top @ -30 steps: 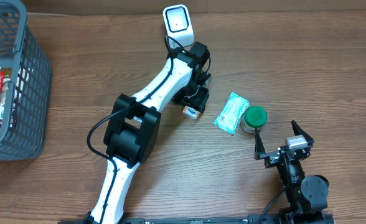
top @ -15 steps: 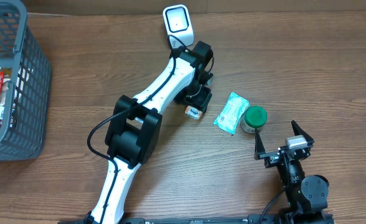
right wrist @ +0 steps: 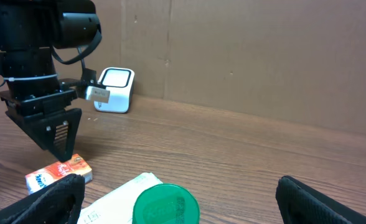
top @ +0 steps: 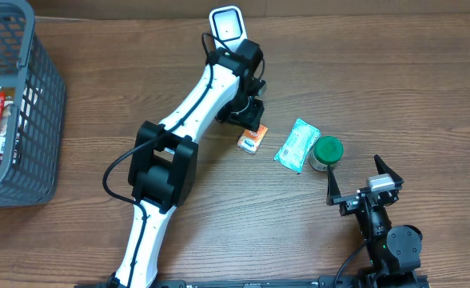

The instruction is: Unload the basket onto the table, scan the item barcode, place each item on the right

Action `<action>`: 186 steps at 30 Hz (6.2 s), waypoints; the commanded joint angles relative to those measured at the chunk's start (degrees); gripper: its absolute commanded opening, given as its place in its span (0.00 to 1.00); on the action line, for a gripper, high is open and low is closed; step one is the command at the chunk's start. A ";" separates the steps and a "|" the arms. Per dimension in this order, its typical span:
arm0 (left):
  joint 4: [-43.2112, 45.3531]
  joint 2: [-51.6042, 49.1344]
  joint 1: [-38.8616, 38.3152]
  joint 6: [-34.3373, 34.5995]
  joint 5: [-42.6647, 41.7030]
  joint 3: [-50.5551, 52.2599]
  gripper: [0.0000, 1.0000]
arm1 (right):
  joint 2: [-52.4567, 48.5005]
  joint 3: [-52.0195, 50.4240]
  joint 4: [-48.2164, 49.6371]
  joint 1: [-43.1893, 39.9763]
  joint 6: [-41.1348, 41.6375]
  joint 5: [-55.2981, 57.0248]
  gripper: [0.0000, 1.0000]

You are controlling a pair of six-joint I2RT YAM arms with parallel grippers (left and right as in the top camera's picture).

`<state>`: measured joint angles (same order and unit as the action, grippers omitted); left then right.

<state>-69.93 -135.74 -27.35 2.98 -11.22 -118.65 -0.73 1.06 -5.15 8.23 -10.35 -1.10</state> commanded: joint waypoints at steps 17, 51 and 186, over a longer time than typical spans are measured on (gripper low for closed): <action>5.01 1.62 0.74 -0.33 -8.48 8.63 0.04 | 0.57 -0.61 0.33 -0.33 0.00 -0.04 1.00; 5.92 6.75 -24.48 29.46 61.11 16.11 0.04 | 0.57 -0.61 0.33 -0.33 0.00 -0.07 1.00; -1.29 -5.55 66.42 -9.09 16.57 -28.22 0.04 | 0.57 -0.61 0.33 -0.33 0.00 -0.04 1.00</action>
<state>-71.59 -146.10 38.68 -9.54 4.73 -144.29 -0.73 1.06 -5.17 8.23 -10.33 -1.10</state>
